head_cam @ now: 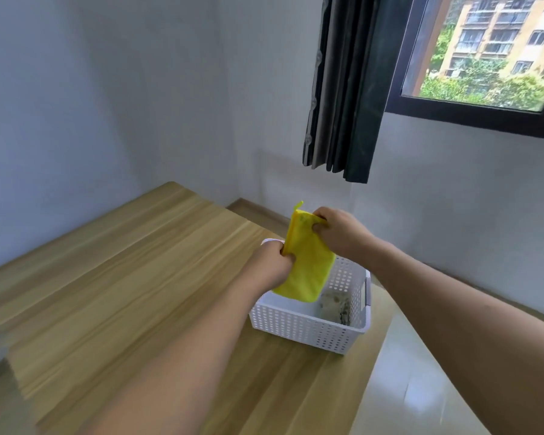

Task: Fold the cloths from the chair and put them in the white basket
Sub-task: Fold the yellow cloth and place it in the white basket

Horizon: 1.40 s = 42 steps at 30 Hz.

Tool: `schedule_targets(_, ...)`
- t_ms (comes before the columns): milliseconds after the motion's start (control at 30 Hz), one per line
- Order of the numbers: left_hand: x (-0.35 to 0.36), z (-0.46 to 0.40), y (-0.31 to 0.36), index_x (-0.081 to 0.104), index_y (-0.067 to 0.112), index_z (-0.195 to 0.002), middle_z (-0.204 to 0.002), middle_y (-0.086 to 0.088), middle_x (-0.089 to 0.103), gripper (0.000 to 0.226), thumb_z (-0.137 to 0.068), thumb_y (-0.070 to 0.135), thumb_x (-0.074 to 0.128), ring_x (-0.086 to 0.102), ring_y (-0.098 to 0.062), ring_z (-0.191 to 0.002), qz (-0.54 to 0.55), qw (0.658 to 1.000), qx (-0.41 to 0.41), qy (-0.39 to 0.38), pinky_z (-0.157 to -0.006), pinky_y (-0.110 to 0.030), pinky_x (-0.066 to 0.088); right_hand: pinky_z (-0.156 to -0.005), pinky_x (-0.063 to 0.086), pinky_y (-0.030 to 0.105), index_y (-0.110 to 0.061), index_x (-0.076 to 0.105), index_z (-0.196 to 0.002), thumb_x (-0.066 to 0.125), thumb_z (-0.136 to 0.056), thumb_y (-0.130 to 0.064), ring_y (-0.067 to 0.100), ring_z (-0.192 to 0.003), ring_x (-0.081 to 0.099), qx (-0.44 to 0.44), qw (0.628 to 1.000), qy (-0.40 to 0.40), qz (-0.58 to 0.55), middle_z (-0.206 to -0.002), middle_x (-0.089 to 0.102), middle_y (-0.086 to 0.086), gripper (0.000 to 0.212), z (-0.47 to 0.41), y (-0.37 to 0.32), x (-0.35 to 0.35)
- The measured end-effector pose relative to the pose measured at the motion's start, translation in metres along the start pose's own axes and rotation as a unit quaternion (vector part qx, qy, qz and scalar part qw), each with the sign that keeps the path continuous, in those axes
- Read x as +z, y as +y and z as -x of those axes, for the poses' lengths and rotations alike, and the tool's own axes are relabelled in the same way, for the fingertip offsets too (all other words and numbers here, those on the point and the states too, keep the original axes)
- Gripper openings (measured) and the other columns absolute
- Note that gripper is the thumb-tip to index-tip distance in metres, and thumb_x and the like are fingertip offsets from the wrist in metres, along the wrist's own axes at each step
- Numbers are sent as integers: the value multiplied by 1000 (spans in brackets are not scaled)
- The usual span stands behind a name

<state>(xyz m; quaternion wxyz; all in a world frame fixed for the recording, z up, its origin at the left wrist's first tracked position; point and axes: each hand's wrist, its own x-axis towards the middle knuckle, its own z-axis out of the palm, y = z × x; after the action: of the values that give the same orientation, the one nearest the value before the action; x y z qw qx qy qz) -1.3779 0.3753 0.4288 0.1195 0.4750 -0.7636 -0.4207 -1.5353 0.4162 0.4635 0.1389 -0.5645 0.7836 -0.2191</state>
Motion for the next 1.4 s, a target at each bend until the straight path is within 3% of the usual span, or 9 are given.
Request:
schedule_targets(167, 66, -97, -33, 54, 11, -91, -84, -8, 51, 14, -91, 12, 41, 51, -26, -92, -95, 982, -161, -38, -69, -29, 39, -80, 44, 33, -7, 56, -114, 43, -95, -20, 32, -109, 56, 8, 991, -118, 56, -118, 60, 15, 26, -75, 91, 75)
schedule_targets(400, 131, -167, -77, 43, -4, -137, -136, -27, 46, 41, -99, 5, 29, 50, -38, -120, -164, 923, -294, -187, -90, -41, 44, -66, 38, 30, -10, 52, -92, 40, -95, -9, 30, -91, 58, 14, 954, -280, 104, -102, 60, 15, 12, -119, 168, 180)
schedule_targets(467, 141, -176, -83, 40, -6, -137, -139, -28, 43, 40, -101, 3, 28, 48, -39, -123, -180, 911, -311, -204, -95, -42, 42, -66, 38, 30, -8, 56, -95, 42, -95, -7, 30, -92, 59, 11, 948, -299, 110, -93, 60, 14, 14, -127, 177, 199)
schedule_targets(567, 150, -184, -90, 37, -9, -138, -144, -26, 39, 40, -101, 2, 26, 43, -37, -130, -201, 899, -323, -219, -102, -40, 37, -68, 38, 29, -8, 59, -113, 42, -96, -8, 28, -92, 57, 1, 939, -319, 129, -108, 60, 15, 24, -132, 187, 219)
schedule_targets(767, 154, -178, -88, 43, -9, -133, -139, -26, 46, 37, -101, 5, 29, 47, -38, -127, -248, 870, -340, -256, -101, -42, 40, -74, 44, 32, -11, 55, -114, 41, -98, -11, 23, -89, 54, 20, 933, -332, 141, -97, 57, 9, 22, -129, 188, 217)
schedule_targets(867, 140, -161, -73, 47, -6, -132, -136, -23, 50, 37, -99, 6, 33, 50, -36, -125, -267, 878, -324, -231, -101, -42, 42, -81, 48, 34, -8, 55, -122, 40, -98, -12, 28, -106, 59, 24, 941, -325, 96, -120, 59, 14, 28, -116, 177, 192)
schedule_targets(1033, 109, -112, -56, 58, 7, -106, -108, -12, 60, 23, -96, 17, 40, 59, -30, -98, -258, 937, -224, -74, -71, -34, 41, -74, 41, 31, -7, 48, -123, 35, -100, -16, 28, -98, 51, 19, 959, -281, 27, -123, 54, 16, 28, -73, 140, 139)
schedule_targets(1167, 76, -56, -51, 50, 8, -114, -124, -11, 53, 25, -98, 20, 36, 49, -31, -114, -282, 955, -89, 31, -88, -39, 42, -99, 36, 33, -7, 37, -140, 37, -99, -17, 29, -130, 42, -2, 979, -201, 21, -141, 44, 14, 42, -26, 85, 106)
schedule_targets(1400, -7, 66, -80, 50, 12, -125, -131, -9, 52, 32, -98, 25, 40, 49, -31, -118, -277, 955, 26, 108, -96, -39, 40, -99, 37, 36, -8, 36, -140, 39, -98, -15, 31, -125, 45, -33, 995, -98, 4, -140, 44, 13, 43, 86, -42, 93)
